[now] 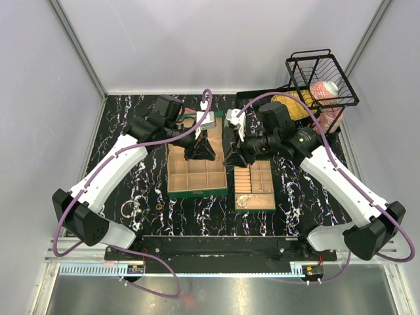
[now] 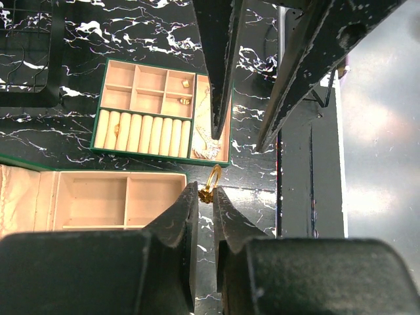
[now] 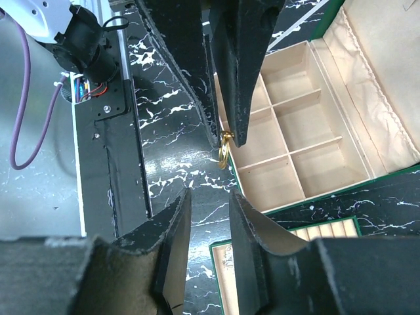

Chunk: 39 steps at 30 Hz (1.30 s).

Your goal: Organize the mixed jewelry

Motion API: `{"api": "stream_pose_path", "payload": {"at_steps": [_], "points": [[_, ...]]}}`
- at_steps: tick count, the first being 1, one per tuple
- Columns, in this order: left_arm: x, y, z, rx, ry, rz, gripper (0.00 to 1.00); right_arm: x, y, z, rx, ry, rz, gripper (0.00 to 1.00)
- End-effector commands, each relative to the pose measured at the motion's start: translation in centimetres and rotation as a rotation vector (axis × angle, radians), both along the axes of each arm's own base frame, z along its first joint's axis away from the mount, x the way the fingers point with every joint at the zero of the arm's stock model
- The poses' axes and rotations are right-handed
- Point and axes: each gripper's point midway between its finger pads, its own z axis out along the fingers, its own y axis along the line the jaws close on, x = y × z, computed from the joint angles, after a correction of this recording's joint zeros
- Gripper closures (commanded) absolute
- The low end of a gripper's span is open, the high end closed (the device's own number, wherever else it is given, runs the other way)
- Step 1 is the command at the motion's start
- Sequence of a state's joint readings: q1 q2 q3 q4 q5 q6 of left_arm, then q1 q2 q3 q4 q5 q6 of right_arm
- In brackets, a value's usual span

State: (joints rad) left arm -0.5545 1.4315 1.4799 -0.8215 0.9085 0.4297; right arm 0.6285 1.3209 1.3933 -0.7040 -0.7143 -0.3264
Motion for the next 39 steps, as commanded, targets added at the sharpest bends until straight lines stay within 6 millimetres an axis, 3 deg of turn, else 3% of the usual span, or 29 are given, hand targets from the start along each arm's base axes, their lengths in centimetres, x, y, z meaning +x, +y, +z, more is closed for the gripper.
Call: {"api": "stream_pose_path", "payload": {"at_steps": [1,11,22,39], "points": [[-0.1,-0.4,2.2,-0.050,-0.051,-0.023,1.00,1.1,0.7,1.3,0.020,-0.056,-0.013,0.64],[-0.4,-0.7,2.0,-0.053,-0.041,-0.031,1.00,2.1,2.1,2.3,0.058,-0.037,-0.002,0.64],[-0.3,-0.8,1.7,-0.056,-0.035,-0.029,1.00,1.8,2.4,2.3,0.074,-0.020,0.012,0.67],[-0.2,-1.1,2.0,-0.073,-0.028,-0.026,1.00,1.4,2.7,2.0,0.089,0.011,0.032,0.99]]}}
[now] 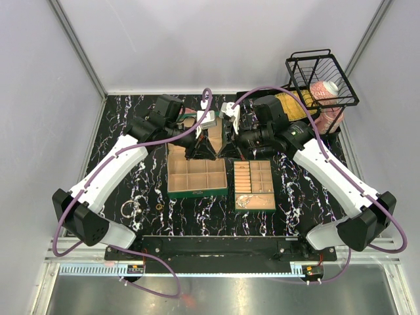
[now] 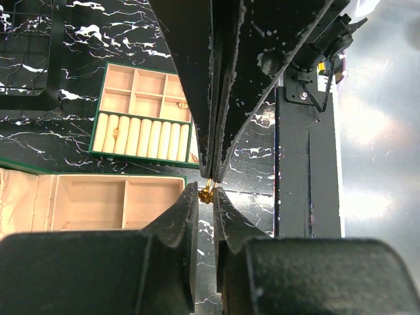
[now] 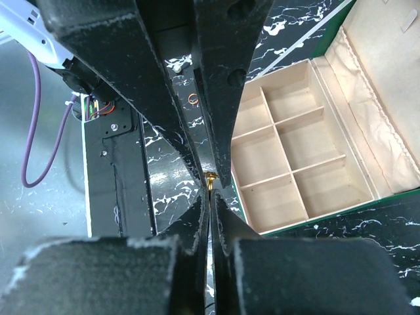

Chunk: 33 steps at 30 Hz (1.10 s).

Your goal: Organize the mixed jewelry

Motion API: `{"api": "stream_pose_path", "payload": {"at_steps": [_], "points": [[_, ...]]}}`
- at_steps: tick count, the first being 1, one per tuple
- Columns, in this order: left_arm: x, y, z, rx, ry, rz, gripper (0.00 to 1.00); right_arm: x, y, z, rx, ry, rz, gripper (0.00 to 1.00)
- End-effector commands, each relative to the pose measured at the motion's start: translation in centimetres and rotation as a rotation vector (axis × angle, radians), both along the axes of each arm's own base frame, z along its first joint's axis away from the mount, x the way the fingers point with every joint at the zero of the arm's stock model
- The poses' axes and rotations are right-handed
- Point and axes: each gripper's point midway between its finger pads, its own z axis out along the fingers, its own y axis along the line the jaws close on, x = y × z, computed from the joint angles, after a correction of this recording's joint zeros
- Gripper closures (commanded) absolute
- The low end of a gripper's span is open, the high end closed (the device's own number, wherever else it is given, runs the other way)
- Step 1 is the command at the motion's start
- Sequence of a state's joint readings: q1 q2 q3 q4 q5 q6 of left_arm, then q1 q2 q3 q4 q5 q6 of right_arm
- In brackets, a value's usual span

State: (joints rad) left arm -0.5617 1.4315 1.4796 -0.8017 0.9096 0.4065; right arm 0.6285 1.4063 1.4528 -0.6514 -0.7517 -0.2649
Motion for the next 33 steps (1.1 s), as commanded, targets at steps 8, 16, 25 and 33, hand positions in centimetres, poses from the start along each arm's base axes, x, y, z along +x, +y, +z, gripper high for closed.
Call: {"api": "stream_pose_path", "payload": {"at_steps": [8,16,25,33], "points": [[0.7,-0.9,3.7,-0.137,-0.060,0.036,0.87,0.1,0.2,2.1,0.056,-0.071,-0.016,1.00],[1.2,-0.3,7.9,-0.303,-0.046,0.077,0.61,0.9,-0.3,3.9,0.072,-0.117,-0.081,1.00],[1.8,0.4,11.0,-0.417,-0.037,0.121,0.49,2.1,-0.5,7.3,0.095,-0.206,-0.132,1.00],[3.3,1.0,12.9,-0.507,0.015,0.176,0.46,2.6,-0.6,13.0,0.172,-0.306,-0.154,1.00]]}}
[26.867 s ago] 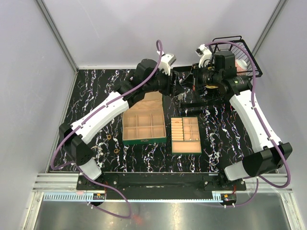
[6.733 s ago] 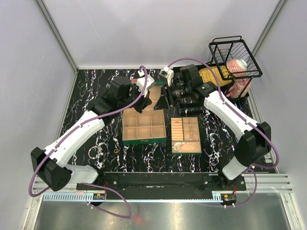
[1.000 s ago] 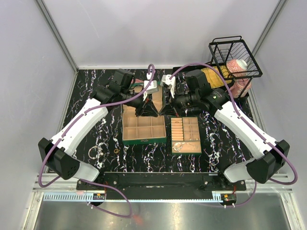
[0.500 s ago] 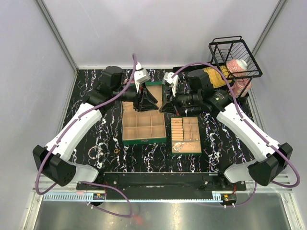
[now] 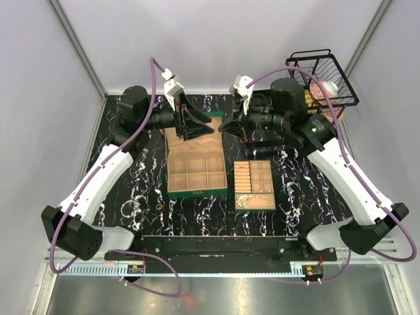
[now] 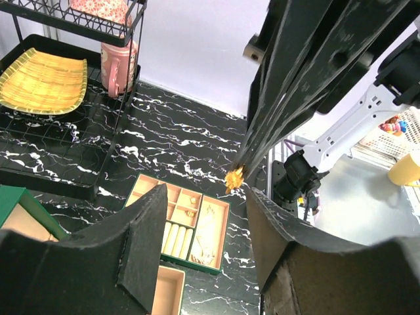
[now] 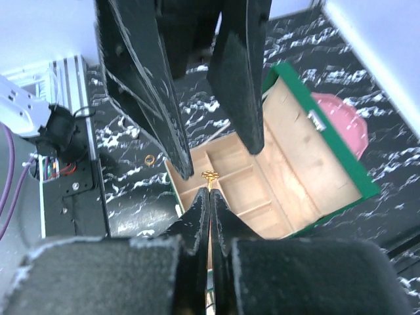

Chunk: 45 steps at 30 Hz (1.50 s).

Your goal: Organize the mixed jewelry

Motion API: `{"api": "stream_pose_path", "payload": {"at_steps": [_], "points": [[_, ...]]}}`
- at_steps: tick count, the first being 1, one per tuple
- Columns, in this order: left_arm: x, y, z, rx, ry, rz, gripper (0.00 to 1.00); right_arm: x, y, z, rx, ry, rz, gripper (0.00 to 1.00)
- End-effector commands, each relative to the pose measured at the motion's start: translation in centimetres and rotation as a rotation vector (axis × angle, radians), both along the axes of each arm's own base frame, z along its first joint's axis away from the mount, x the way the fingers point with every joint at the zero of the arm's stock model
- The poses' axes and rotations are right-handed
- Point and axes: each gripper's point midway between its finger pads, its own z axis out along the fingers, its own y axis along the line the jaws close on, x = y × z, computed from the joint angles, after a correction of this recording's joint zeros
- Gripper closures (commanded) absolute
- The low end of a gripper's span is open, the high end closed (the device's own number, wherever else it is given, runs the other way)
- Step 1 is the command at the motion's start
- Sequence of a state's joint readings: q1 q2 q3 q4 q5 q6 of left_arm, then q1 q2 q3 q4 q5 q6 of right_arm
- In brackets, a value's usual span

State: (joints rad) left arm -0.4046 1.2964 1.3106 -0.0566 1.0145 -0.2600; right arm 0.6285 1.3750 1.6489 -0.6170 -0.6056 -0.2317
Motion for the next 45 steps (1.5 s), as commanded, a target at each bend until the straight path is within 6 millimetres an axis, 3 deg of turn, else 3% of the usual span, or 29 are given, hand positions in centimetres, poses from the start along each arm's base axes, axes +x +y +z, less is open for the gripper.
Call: {"api": "stream_pose_path", "payload": {"at_steps": [1,8,13,23,35,45], "points": [[-0.5,0.0,3.1,-0.098,-0.037,-0.016,0.45,0.1,0.1,4.4,0.066,-0.093,-0.009,1.00],[-0.8,0.4,5.1,-0.182,-0.030,-0.038,0.43,0.5,0.5,6.8,0.118,-0.103,-0.023,1.00],[-1.3,0.3,5.4,-0.243,-0.017,-0.057,0.44,0.5,1.1,7.3,0.152,-0.067,-0.015,1.00],[-1.9,0.3,5.0,-0.268,-0.011,-0.084,0.62,0.6,1.6,7.9,0.178,-0.043,-0.007,1.00],[-1.5,0.2,4.4,-0.264,-0.010,-0.079,0.66,0.6,2.0,7.4,0.182,-0.016,0.010,1.00],[-1.6,0.2,4.3,-0.265,0.001,-0.082,0.87,0.7,2.1,7.1,0.180,-0.010,0.014,1.00]]}}
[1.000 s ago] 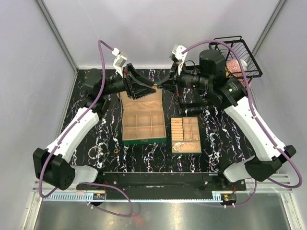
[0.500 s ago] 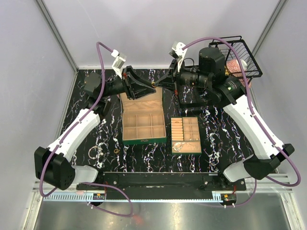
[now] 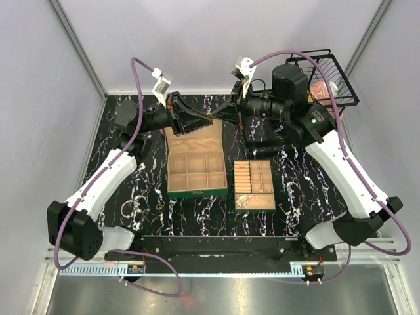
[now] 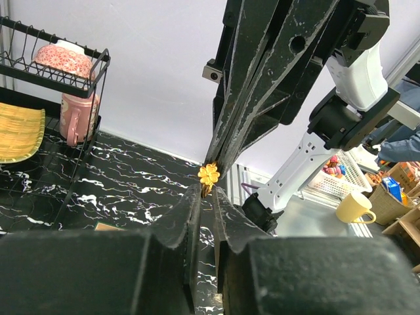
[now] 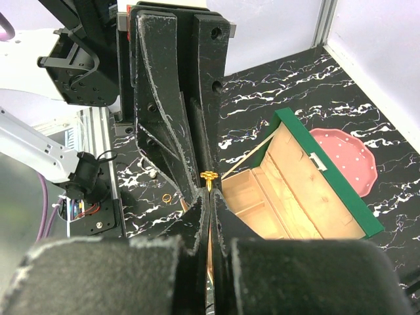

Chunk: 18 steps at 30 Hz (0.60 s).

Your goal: Organize the mixed jewelry

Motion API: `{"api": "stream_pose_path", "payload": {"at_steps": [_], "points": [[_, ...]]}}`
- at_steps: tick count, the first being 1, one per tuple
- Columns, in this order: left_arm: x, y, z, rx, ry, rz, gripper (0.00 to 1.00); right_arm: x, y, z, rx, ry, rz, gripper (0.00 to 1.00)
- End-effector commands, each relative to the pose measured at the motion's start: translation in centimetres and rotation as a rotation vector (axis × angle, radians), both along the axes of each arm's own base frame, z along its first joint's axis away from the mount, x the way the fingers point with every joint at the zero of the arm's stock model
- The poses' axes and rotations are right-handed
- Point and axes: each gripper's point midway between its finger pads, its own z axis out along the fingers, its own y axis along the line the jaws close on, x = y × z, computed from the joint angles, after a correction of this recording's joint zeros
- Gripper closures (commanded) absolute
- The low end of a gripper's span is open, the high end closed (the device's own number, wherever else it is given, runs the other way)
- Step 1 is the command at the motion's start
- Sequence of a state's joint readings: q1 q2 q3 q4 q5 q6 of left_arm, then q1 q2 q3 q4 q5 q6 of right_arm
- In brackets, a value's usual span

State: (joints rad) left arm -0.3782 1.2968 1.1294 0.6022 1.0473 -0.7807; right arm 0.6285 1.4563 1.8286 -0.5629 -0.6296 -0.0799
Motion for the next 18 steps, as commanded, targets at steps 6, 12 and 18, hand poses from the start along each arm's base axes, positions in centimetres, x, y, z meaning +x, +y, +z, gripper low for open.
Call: {"api": "stream_pose_path", "payload": {"at_steps": [6,12,18], "points": [[-0.9,0.1,1.1,-0.025,-0.069,-0.020,0.89,-0.1,0.4,1.2,0.037,-0.027,0.019,1.00],[-1.1,0.0,1.3,-0.029,-0.071,-0.027,0.93,0.1,0.5,0.8,0.035,-0.021,0.016,1.00],[-1.2,0.0,1.3,-0.033,-0.071,-0.032,1.00,0.3,0.7,0.0,0.026,-0.010,0.017,1.00]]}}
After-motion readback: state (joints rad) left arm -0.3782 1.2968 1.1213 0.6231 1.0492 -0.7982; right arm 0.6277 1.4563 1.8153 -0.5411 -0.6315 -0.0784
